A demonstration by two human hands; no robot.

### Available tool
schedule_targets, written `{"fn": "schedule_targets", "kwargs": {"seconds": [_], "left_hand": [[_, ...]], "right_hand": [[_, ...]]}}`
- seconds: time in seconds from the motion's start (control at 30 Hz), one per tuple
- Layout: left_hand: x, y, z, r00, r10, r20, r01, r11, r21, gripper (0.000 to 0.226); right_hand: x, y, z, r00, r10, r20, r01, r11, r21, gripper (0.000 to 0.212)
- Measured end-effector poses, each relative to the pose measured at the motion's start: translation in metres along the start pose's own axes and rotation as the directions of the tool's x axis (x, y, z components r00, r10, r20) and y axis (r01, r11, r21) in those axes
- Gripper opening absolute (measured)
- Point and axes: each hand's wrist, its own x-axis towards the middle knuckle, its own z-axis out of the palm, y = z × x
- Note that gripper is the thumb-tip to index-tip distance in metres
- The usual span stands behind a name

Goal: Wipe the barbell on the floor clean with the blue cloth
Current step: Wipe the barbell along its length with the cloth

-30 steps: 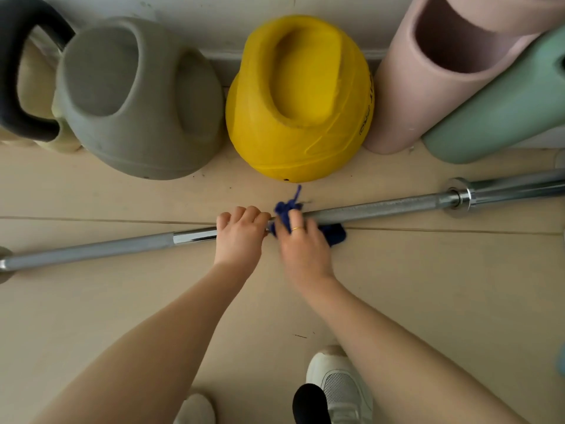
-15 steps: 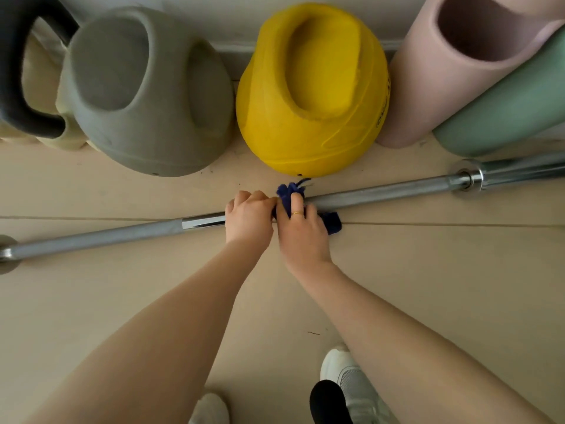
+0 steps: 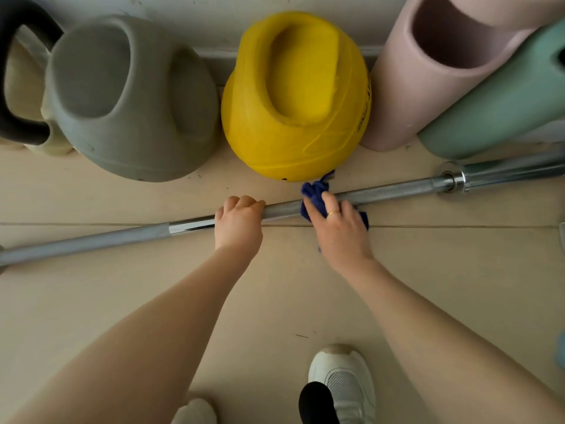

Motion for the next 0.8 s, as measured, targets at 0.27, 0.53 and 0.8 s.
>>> {"fn": "schedule_targets", "kwargs": {"seconds": [0.27,0.53,0.8], "left_hand": [[0.017,0.04,-0.005,0.985,0.127,0.113,-0.132,0.991,0.037,0.054],[0.014,0.04,-0.003,0.963,0.222,0.151,-0.239,0.965,0.104,0.052],[0.0,0.048,0.006,0.941,0.264,0.211,-0.306,0.931,0.2,0.051]], "right_hand": [[-0.003,0.067,-0.006,0.883,0.464,-0.069,-0.461,0.886,0.05,0.041],[-0.014,0.114,-0.01,0.897,0.44,-0.043,-0.441,0.897,-0.022,0.036],[-0.033,0.088,-0.006,0.922,0.385,-0.029,-0.385,0.923,-0.003,0.031]]}}
